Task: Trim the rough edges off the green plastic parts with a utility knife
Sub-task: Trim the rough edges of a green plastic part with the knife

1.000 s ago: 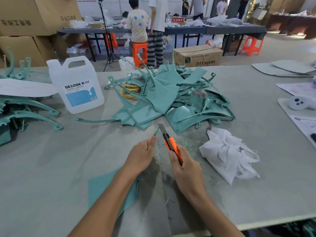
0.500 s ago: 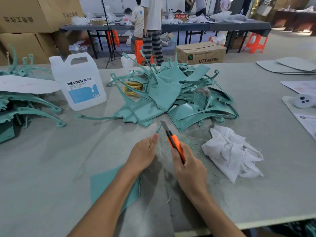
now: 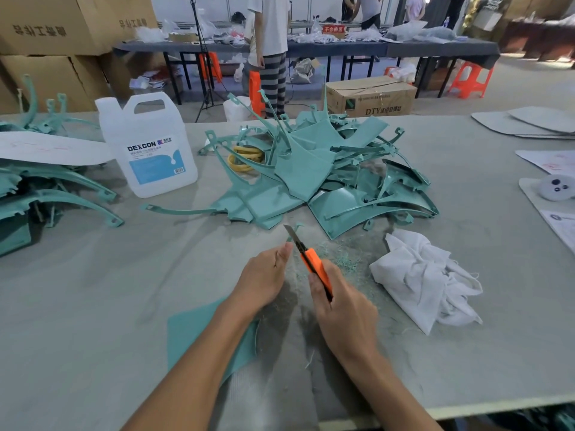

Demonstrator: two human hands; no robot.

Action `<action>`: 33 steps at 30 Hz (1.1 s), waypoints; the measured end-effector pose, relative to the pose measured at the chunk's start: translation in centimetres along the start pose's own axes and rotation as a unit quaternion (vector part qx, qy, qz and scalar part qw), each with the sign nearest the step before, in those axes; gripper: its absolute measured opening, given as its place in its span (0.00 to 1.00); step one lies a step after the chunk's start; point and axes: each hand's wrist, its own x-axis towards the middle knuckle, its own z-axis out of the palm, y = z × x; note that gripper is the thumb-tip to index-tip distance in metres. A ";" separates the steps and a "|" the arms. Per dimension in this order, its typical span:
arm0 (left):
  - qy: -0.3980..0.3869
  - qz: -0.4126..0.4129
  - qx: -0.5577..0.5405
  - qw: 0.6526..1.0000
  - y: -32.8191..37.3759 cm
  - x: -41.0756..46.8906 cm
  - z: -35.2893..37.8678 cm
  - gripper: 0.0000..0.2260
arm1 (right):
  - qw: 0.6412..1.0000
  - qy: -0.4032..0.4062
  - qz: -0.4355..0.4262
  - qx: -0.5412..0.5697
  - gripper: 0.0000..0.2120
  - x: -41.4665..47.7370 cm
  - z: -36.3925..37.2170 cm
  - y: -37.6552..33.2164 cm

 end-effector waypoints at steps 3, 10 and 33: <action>-0.003 0.006 0.000 1.000 0.1 -0.1 -0.1 0.26 | 1.000 0.004 0.004 -0.006 0.15 0.0 0.1 0.0; -0.002 -0.009 -0.011 1.000 0.1 -0.2 -0.2 0.26 | 0.999 0.040 0.025 0.027 0.15 0.1 0.2 0.2; 0.074 -0.127 0.145 0.978 -2.5 -10.9 -6.0 0.39 | 0.982 0.026 0.033 0.184 0.10 -0.8 -1.3 1.6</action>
